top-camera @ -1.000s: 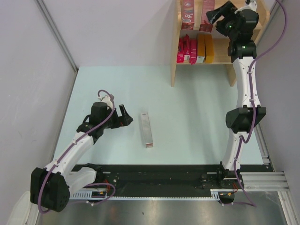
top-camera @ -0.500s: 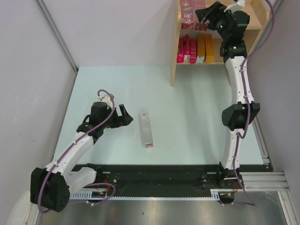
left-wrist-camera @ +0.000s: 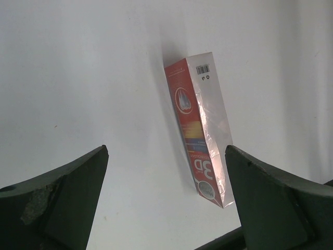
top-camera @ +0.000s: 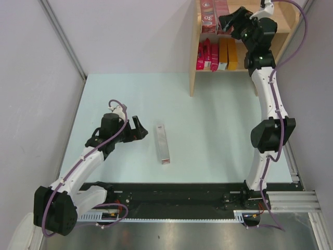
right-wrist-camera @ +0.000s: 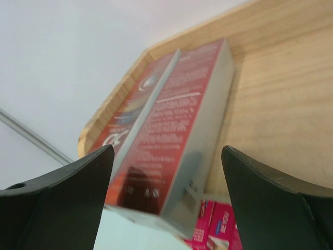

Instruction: Place and organize the toothpastes onto the shelf

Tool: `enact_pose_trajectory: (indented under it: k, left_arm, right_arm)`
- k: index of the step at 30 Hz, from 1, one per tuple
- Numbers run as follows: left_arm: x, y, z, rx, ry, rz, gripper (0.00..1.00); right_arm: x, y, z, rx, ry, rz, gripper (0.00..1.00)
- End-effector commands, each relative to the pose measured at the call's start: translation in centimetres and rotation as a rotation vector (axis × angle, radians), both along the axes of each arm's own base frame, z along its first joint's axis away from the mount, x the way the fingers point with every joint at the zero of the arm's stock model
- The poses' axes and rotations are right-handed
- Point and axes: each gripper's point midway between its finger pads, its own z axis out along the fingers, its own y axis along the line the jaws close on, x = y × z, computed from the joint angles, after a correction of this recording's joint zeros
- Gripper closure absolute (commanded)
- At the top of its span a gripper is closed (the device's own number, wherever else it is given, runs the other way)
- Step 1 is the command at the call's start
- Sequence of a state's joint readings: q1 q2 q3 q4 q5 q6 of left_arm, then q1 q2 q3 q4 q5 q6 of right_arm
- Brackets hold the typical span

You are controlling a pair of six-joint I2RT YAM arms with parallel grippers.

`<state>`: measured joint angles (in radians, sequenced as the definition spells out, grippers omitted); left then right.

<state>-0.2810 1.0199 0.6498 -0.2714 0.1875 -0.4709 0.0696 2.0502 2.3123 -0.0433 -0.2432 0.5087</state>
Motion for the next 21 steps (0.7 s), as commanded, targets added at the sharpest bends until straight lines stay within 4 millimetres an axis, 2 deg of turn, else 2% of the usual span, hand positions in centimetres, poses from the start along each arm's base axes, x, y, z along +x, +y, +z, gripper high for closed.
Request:
enact_pose_trajectory:
  k: [1,3,4,5,7,8,9,11,12,14,15,17,18,19,21]
  left_arm:
    - [0.2,-0.9,1.1,-0.031,-0.028,-0.021,0.00]
    - [0.2,-1.1,1.2,-0.031,-0.029,-0.022,0.00]
    - [0.2,-1.3,1.3,-0.033,-0.027,-0.026,0.00]
    - [0.1,-1.4,1.3,-0.032,-0.026,-0.030,0.00]
    - [0.1,-1.7,1.2,-0.027,-0.020,-0.034,0.00]
    - [0.0,-1.9,1.2,-0.027,-0.020,-0.038,0.00]
    - [0.1,-2.0,1.1,-0.026,-0.015,-0.038,0.01]
    - [0.0,-2.6,1.1,-0.026,-0.012,-0.048,0.00]
    - [0.1,-2.7,0.7,-0.021,-0.002,-0.049,0.00]
    - [0.0,-3.6,0.7,-0.022,0.002,-0.065,0.00]
    - [0.0,-3.9,0.3,-0.019,0.016,-0.069,0.00]
    - [0.0,-4.8,0.4,-0.020,0.009,-0.081,0.00]
    - [0.1,-5.1,0.0,-0.014,0.017,-0.085,0.00]
    - [0.2,-5.9,0.4,-0.019,0.008,-0.099,0.00]
    - [0.4,-6.3,-0.2,0.004,0.025,-0.092,0.00]
  right_arm:
    - [-3.0,-3.7,1.1,0.061,0.021,-0.106,0.10]
    - [-4.4,-4.6,1.9,0.082,-0.009,-0.114,0.10]
    - [-5.0,-4.7,1.9,0.086,-0.014,-0.113,0.10]
    - [-6.5,-5.1,1.4,0.088,-0.006,-0.119,0.10]
    - [-8.1,-6.9,2.0,0.097,-0.032,-0.149,0.09]
    - [-9.5,-7.1,1.1,0.097,-0.019,-0.151,0.09]
    - [-10.6,-7.3,1.6,0.101,-0.037,-0.154,0.09]
    - [-12.0,-7.7,0.8,0.104,-0.024,-0.163,0.09]
    - [-13.7,-7.7,0.0,0.103,-0.003,-0.169,0.09]
    - [-15.4,-7.4,-0.9,0.105,0.021,-0.159,0.09]
    - [-16.7,-7.0,-2.5,0.106,0.061,-0.154,0.08]
    - [-18.3,-5.6,-3.4,0.061,0.078,-0.137,0.09]
    - [-18.9,-5.7,-5.0,0.044,0.132,-0.154,0.08]
    - [-20.3,-4.6,-6.1,0.029,0.151,-0.138,0.08]
    - [-22.0,-3.0,-7.6,-0.001,0.183,-0.109,0.08]
